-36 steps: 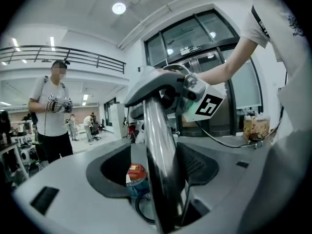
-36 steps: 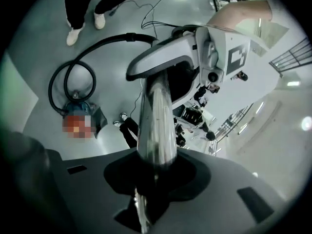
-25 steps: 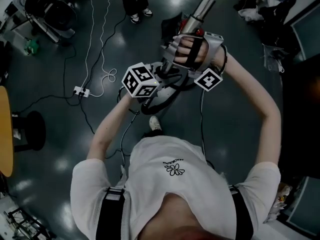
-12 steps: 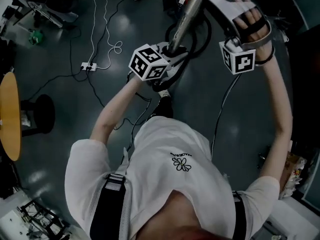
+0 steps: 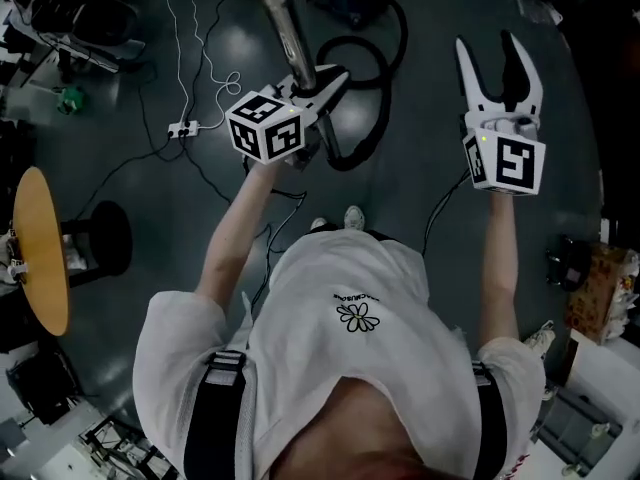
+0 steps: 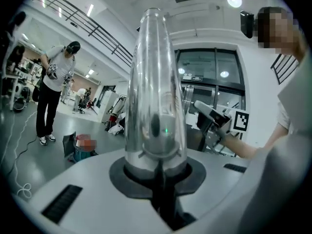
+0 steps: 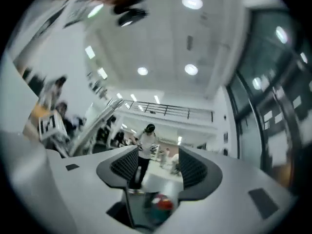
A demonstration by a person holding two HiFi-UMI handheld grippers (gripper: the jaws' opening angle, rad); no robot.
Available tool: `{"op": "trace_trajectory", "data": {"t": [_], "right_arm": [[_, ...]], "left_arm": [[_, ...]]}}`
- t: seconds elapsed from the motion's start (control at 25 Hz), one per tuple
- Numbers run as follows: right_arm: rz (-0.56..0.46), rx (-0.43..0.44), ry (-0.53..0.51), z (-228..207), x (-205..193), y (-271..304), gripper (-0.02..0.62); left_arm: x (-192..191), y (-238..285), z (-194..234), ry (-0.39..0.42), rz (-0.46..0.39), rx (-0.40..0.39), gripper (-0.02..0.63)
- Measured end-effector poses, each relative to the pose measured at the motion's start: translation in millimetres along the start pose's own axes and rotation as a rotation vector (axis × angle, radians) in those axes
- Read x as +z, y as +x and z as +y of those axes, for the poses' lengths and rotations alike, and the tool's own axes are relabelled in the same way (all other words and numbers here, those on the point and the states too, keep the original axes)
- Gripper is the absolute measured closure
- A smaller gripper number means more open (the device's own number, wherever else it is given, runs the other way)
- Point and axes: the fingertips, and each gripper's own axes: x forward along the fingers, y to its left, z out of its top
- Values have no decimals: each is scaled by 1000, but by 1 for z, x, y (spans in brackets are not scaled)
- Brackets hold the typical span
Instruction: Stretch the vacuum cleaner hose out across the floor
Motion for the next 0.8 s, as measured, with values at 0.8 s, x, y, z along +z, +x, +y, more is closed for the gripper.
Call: {"op": "trace_trajectory", "data": {"t": [0.8], "right_arm": [[617,139,1365,300,-134,-335,325]], "left_arm": [[-58,-274,-158,-132,-297,72,554]]}}
